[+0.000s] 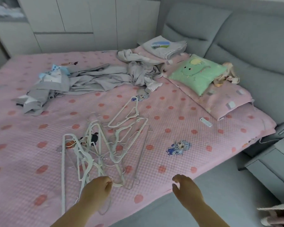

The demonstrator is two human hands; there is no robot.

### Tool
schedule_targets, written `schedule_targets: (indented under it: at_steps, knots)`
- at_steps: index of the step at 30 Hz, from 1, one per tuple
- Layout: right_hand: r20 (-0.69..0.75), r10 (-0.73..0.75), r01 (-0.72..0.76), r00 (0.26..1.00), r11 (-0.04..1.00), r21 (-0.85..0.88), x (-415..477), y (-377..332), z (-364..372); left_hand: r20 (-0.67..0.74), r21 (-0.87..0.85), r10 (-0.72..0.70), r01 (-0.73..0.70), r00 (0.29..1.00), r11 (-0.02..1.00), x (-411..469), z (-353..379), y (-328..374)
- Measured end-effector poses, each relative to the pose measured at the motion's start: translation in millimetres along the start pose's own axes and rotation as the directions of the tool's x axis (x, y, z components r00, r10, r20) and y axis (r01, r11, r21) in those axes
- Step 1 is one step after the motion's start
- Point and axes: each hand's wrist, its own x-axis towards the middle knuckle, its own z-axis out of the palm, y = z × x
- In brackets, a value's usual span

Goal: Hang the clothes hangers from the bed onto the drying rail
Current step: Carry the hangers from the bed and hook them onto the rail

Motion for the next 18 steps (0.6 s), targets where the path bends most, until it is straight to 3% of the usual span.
schedule_targets:
  at_steps: [9,14,18]
  knots:
    - [0.265,-0.127,0.121,0.956,0.992,0.040,117,-88,55,0.069,0.006,-0.174,0.174,0.982,0.985,89,-7,-77]
    - [0.287,-0.125,0.117,0.950,0.992,0.044,171,-119,75,0.108,0.018,-0.107,0.105,0.988,0.994,171,-2,-95]
    - [0.310,-0.149,0.143,0.939,0.989,0.042,206,-136,96,0.045,0.041,0.031,-0.033,0.998,0.999,242,-12,-83]
